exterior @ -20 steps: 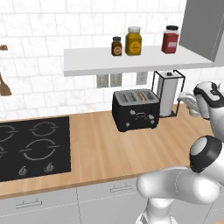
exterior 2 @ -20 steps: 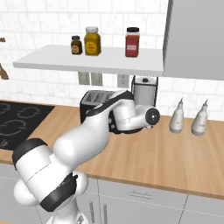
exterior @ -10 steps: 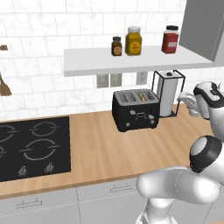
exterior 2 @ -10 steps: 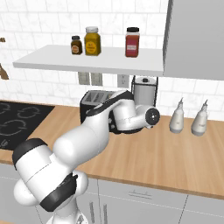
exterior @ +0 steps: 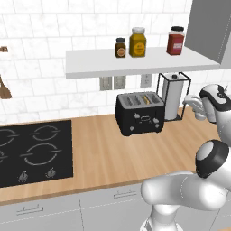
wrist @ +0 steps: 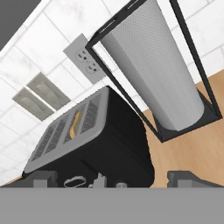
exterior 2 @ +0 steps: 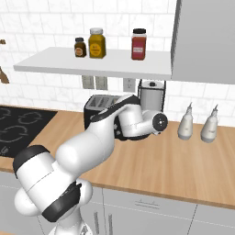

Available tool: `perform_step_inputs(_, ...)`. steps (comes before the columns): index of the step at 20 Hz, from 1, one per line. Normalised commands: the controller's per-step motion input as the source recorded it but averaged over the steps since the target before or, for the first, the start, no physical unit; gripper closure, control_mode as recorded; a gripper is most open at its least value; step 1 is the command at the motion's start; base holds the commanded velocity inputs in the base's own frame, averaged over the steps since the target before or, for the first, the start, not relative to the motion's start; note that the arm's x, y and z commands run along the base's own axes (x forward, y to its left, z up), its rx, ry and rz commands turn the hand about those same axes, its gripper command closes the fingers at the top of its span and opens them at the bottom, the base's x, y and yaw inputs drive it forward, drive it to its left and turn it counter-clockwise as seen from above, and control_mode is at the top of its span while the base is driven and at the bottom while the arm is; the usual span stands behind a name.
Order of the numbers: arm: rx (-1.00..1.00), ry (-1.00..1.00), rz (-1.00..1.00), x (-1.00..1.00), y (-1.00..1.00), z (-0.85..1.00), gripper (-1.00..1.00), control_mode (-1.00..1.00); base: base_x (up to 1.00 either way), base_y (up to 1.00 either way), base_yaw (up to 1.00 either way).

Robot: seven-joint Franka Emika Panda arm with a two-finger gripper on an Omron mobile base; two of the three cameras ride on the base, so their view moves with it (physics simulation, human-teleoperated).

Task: Start the toaster. Once the lever pops up, take the bread to the plate on the dining counter.

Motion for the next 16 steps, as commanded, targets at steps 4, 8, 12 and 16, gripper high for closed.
perform_step_inputs(4,0.0,0.0,0.0,0.0,0.0,0.0,-1.0,-1.0,0.0,0.0,0.0)
perform_step_inputs(8,0.0,0.0,0.0,0.0,0.0,0.0,-1.0,-1.0,0.0,0.0,0.0)
perform_step_inputs(12,0.0,0.0,0.0,0.0,0.0,0.0,-1.0,-1.0,0.0,0.0,0.0)
perform_step_inputs(16,0.0,0.0,0.0,0.0,0.0,0.0,-1.0,-1.0,0.0,0.0,0.0)
